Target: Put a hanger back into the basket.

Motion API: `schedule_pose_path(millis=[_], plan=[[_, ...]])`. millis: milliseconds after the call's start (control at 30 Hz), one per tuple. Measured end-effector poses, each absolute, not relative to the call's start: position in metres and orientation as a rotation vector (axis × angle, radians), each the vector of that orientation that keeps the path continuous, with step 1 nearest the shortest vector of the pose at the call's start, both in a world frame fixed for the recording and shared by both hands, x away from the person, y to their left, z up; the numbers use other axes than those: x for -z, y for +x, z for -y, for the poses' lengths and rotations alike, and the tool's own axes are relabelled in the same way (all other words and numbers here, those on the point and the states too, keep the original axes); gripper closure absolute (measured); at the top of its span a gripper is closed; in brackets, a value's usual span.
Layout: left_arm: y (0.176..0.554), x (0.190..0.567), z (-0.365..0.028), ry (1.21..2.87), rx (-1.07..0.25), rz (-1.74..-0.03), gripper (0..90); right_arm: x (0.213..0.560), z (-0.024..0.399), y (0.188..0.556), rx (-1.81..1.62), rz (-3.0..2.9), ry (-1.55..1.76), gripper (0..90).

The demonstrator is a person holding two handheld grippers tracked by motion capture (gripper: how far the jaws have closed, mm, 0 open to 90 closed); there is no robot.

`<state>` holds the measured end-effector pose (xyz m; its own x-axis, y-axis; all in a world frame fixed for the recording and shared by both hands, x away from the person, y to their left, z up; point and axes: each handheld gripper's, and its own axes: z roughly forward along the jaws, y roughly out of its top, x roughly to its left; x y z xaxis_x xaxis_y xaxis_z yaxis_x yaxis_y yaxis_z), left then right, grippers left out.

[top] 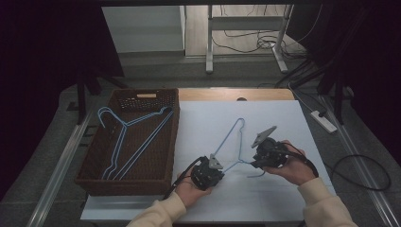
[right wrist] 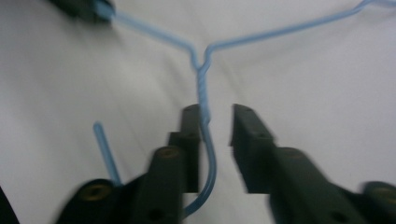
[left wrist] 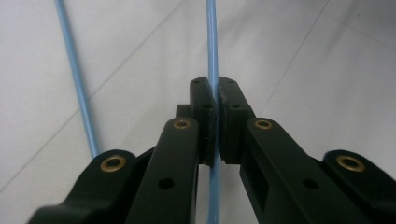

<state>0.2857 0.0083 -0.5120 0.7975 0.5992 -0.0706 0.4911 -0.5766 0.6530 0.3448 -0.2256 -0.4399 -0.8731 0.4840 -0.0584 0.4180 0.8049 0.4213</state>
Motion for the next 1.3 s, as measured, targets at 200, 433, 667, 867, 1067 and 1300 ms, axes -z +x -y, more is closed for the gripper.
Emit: schedule_pose_path(millis=[200,433,667,867,1067,1300], plan=[[0.284,0.505,-0.015,2.241,-0.226,-0.820,86.7,0.425,0.260,0.345,-1.206,-2.581,0.959,44.1],[0.284,0.499,-0.020,2.207,-0.252,-0.845,86.8,0.420,0.289,0.337,-1.432,-2.380,1.020,39.8],[0.281,0.489,-0.024,2.160,-0.244,-0.855,86.9,0.432,0.301,0.325,-1.459,-2.370,1.023,38.0],[0.278,0.473,-0.029,2.104,-0.213,-0.847,86.9,0.447,0.305,0.316,-1.462,-2.364,1.029,37.4],[0.272,0.454,-0.035,2.044,-0.171,-0.829,86.9,0.455,0.307,0.311,-1.433,-2.367,1.048,37.2],[0.266,0.431,-0.047,1.990,-0.150,-0.802,86.9,0.466,0.309,0.306,-1.395,-2.378,1.054,37.2]])
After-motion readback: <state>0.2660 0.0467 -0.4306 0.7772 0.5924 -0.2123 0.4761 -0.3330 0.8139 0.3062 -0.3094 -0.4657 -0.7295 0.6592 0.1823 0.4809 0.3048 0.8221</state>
